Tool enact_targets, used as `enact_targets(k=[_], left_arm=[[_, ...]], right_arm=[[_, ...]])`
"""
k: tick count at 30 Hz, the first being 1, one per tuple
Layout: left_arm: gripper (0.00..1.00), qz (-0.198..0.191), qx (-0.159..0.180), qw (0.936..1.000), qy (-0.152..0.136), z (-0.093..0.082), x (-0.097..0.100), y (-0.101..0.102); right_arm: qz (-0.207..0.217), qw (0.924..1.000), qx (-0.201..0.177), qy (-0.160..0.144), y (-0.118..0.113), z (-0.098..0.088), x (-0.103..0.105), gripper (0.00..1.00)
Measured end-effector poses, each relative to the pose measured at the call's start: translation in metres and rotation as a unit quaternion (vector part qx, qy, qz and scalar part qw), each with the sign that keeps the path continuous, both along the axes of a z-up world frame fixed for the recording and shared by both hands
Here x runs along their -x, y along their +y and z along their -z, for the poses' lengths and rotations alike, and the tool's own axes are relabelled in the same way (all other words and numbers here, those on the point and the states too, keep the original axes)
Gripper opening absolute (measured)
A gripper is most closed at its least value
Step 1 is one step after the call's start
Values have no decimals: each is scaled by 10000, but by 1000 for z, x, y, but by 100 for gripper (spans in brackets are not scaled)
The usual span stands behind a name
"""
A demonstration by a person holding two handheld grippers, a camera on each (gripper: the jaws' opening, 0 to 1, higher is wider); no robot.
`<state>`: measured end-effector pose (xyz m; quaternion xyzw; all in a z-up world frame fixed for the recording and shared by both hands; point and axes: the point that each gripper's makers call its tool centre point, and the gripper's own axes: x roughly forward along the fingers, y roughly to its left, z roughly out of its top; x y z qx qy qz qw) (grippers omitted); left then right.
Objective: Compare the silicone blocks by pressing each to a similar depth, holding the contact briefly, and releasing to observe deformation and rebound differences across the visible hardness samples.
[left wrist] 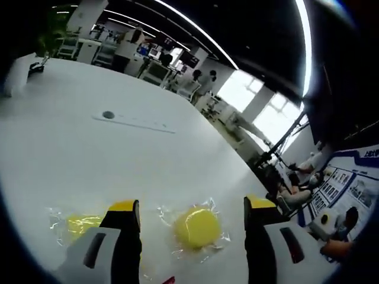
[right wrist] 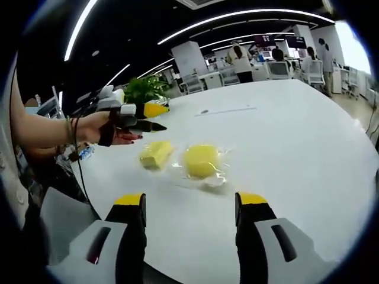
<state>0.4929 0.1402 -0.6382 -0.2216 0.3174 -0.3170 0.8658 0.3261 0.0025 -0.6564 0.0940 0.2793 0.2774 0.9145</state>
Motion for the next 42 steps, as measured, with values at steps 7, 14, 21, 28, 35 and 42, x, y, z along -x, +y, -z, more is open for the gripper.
enact_targets(k=[7, 14, 21, 28, 35, 42], left_arm=[[68, -9, -11, 9998, 179, 13, -5, -4], [64, -90, -18, 9994, 344, 28, -10, -2], [62, -178, 81, 9983, 546, 40, -15, -5], [59, -166, 77, 9970, 758, 51, -17, -12], [59, -284, -12, 9949, 963, 64, -20, -12], [53, -426, -41, 9921, 1179, 70, -22, -11]], right_arm=[[35, 10000, -13, 56, -3, 3, 0, 56], [52, 9999, 5, 107, -5, 7, -2, 55], [67, 9999, 0, 150, -5, 10, -3, 55], [85, 9997, -22, 232, -5, 15, -1, 55], [122, 9995, -43, 280, -7, 18, 0, 55], [153, 9994, -50, 292, -10, 20, -1, 54]])
